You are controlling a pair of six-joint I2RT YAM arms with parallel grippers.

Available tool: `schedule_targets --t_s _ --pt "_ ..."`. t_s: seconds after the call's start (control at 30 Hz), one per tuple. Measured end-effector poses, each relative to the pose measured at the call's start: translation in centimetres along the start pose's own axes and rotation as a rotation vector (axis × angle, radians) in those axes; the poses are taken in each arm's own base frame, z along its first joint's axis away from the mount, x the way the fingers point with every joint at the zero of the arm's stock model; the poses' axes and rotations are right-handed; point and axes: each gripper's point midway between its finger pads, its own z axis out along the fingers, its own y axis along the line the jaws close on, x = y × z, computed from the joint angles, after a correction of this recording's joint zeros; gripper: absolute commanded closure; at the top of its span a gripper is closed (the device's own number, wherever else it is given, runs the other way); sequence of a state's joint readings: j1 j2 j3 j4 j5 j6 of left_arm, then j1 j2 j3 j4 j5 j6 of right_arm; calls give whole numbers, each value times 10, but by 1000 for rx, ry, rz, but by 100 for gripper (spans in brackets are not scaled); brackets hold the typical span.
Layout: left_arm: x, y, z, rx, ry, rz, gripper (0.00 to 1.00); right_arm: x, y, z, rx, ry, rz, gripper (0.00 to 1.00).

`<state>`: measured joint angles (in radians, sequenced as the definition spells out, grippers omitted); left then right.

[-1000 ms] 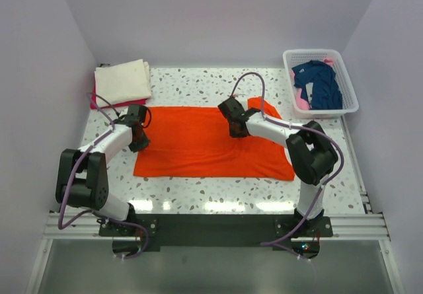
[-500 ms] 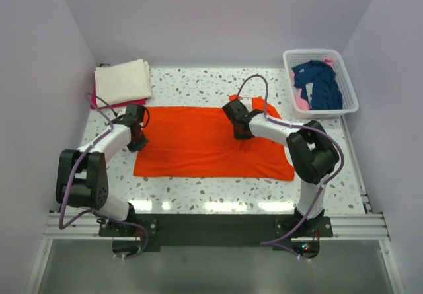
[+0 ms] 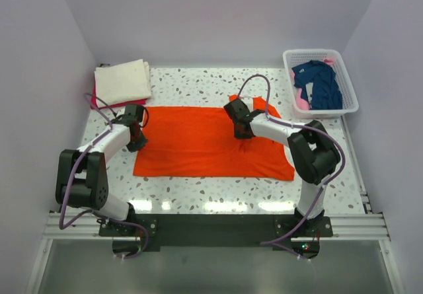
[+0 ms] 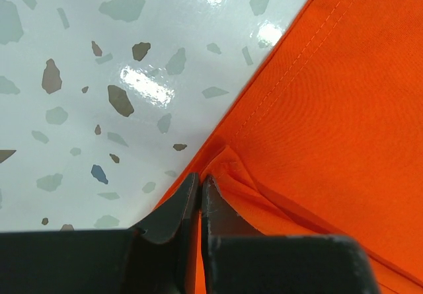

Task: Fold and stack the t-shirts
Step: Fold the tshirt

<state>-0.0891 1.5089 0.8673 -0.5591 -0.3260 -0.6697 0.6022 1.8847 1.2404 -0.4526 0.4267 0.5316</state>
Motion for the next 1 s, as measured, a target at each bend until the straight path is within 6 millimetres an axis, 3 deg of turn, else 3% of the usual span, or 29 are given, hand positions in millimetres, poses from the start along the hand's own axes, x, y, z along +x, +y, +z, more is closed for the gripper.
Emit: schedule_targets --t_s 0.03,0.13,0.17,0.23,0.27,0.37,0.53,0.73,0.87,1.0 --pt "0 0 0 -1 0 -1 100 -1 0 0 -2 -2 2 81" --pt "-1 1 0 -1 0 -3 85 -2 3 0 -14 -6 4 70" --pt "-1 1 0 -1 0 -1 68 -3 4 0 -20 -7 4 65" --pt "-1 2 0 -1 0 8 52 -3 6 -1 -34 -7 -1 51" --pt "-2 2 0 -1 0 8 38 -4 7 -2 -39 -11 -1 45" --pt "-9 2 -2 3 -11 7 24 -10 7 -7 -53 -24 -11 32" --pt "-41 -13 -15 50 -75 -3 24 -33 3 -27 -116 -66 24 28" --pt "-96 -51 -33 149 -162 -2 33 -75 -19 -26 -191 -89 130 28" --pt "-124 -77 -22 174 -177 9 39 -109 -35 -24 -241 -124 192 28" --pt "-130 -93 8 155 -145 31 41 -134 -28 -28 -301 -163 191 28"
